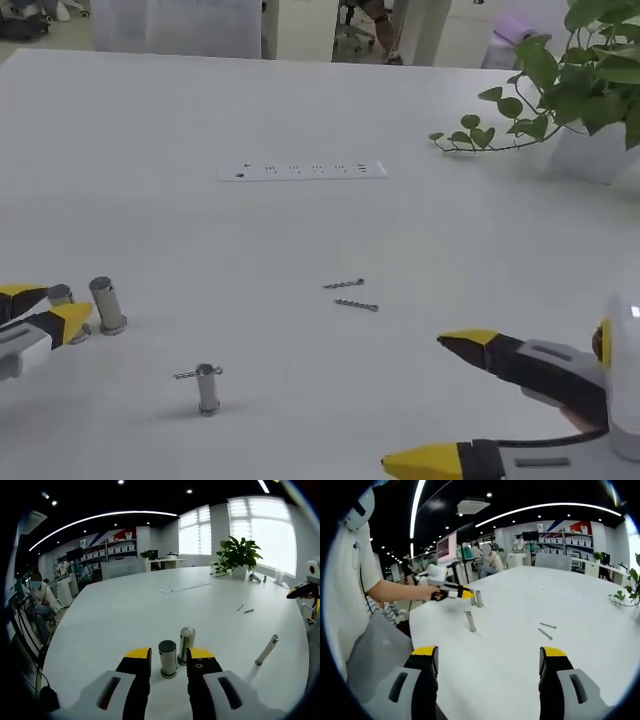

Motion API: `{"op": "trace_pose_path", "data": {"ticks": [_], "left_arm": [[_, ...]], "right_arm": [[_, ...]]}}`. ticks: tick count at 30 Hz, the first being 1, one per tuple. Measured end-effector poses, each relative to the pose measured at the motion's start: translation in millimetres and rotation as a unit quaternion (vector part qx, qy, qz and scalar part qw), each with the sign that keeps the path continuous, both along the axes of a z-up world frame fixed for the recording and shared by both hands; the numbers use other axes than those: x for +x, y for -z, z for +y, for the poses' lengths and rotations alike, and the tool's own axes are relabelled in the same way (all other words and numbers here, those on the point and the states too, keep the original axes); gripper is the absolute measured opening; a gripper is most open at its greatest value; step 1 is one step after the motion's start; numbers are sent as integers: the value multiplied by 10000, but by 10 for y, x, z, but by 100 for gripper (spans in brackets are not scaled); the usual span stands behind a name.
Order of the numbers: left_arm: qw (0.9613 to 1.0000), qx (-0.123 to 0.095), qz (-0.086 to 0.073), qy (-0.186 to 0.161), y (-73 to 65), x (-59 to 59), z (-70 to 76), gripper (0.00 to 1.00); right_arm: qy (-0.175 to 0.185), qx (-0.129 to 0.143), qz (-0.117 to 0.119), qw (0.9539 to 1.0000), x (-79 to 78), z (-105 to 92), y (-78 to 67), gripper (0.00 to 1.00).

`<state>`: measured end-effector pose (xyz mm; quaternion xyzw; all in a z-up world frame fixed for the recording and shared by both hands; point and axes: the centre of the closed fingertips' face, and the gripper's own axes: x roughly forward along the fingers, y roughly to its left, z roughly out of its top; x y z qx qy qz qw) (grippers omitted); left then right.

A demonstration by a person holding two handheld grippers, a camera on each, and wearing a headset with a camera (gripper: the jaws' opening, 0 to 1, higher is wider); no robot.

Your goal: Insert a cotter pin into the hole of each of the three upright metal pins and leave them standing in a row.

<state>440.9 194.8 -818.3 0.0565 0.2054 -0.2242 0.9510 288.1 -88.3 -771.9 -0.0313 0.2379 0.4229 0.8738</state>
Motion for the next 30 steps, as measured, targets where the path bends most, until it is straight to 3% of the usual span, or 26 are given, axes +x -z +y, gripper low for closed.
{"op": "trace_pose_path", "data": {"ticks": [14,30], "left_arm": [[9997,-101,220,47,136,26,4,12],[9996,-250,110,72,130,33,7,11]], "right_arm": [[62,-67,36,10000,21,20,37,82],[71,-183,60,9998,30,40,99,80]]}}
